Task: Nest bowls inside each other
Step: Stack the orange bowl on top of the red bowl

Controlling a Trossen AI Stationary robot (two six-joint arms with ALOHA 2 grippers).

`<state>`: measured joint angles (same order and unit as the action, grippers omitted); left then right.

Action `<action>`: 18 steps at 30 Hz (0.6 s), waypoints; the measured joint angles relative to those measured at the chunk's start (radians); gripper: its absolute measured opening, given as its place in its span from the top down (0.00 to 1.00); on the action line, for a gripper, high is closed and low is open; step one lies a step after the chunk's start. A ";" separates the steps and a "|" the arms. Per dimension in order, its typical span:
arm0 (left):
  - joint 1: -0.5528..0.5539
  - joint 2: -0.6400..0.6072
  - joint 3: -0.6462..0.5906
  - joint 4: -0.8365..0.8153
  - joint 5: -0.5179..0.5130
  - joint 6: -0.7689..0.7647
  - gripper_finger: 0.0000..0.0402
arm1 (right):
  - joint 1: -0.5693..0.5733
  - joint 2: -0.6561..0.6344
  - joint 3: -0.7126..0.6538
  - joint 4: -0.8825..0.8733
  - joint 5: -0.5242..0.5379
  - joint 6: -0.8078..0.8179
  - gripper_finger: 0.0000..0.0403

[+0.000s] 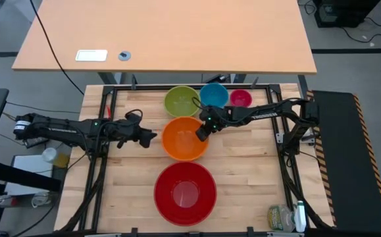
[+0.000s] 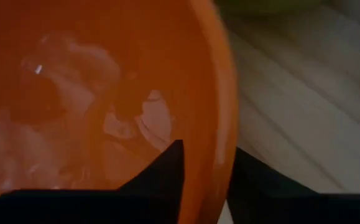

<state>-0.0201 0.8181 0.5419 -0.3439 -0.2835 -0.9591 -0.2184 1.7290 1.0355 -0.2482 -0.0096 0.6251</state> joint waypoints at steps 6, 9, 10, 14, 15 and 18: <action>-0.001 -0.003 0.000 0.036 0.061 0.033 0.46 | -0.013 0.000 0.000 -0.044 -0.005 0.058 0.95; -0.001 -0.003 0.000 0.037 0.062 0.035 0.46 | -0.019 -0.003 0.001 -0.081 -0.005 0.072 0.96; -0.001 -0.003 0.000 0.037 0.062 0.035 0.46 | -0.021 -0.005 0.002 -0.097 0.002 0.081 0.95; -0.001 -0.003 0.000 0.044 0.062 0.031 0.46 | -0.039 -0.013 0.002 -0.123 0.008 0.084 0.92; -0.001 -0.003 0.000 0.049 0.062 0.030 0.46 | -0.042 -0.020 0.001 -0.127 0.008 0.083 0.92; -0.001 -0.004 -0.001 0.105 0.062 0.027 0.46 | -0.045 -0.053 -0.003 -0.142 0.015 0.063 0.95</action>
<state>-0.0208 0.8144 0.5410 -0.2390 -0.2214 -0.9318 -0.2635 1.6760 1.0330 -0.3902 0.0054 0.6883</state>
